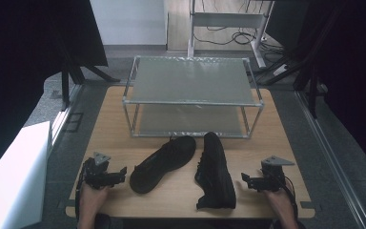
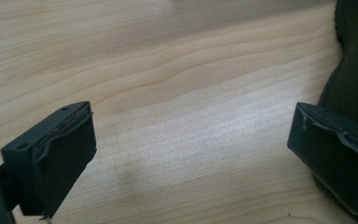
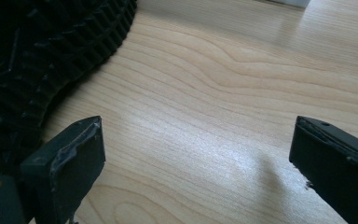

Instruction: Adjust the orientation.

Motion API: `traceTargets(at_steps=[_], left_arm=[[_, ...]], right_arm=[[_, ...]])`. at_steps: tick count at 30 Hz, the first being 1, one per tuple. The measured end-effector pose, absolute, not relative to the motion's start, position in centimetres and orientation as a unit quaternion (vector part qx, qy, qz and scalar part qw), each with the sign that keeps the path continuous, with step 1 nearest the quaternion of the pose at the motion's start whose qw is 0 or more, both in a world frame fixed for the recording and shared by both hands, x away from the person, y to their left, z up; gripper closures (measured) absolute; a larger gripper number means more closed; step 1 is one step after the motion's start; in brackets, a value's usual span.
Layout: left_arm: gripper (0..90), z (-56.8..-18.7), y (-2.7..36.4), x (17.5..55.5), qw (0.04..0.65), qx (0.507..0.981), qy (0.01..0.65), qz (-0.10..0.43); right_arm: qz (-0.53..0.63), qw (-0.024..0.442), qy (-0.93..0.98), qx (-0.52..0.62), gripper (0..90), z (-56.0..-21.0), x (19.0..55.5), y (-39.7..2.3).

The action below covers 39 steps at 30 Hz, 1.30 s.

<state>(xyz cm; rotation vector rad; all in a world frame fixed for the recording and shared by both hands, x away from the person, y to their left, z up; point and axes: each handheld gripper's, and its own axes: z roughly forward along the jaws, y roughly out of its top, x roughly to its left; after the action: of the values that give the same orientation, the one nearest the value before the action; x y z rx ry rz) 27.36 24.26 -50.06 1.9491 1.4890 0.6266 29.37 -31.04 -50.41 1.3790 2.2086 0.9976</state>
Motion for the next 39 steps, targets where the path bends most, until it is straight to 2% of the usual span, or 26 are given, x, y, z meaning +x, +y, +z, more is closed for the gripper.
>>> traceTargets(at_steps=[10,23,32,39], left_arm=[[0.0,-49.8,24.4,27.5,0.329,0.719,0.561,0.246],[0.0,-49.8,24.0,28.1,0.326,0.721,0.564,0.235],[0.0,-50.2,23.9,28.5,0.310,0.730,0.562,0.236],[0.0,-50.7,22.8,28.6,0.296,0.756,0.539,0.224]], right_arm=[[0.355,0.166,0.784,0.481,5.1,-50.7,29.5,-30.8],[0.356,0.157,0.786,0.480,6.1,-50.9,29.6,-30.7],[0.358,0.153,0.785,0.483,6.7,-51.0,29.7,-30.8],[0.355,0.148,0.786,0.485,7.7,-51.1,29.8,-30.8]])
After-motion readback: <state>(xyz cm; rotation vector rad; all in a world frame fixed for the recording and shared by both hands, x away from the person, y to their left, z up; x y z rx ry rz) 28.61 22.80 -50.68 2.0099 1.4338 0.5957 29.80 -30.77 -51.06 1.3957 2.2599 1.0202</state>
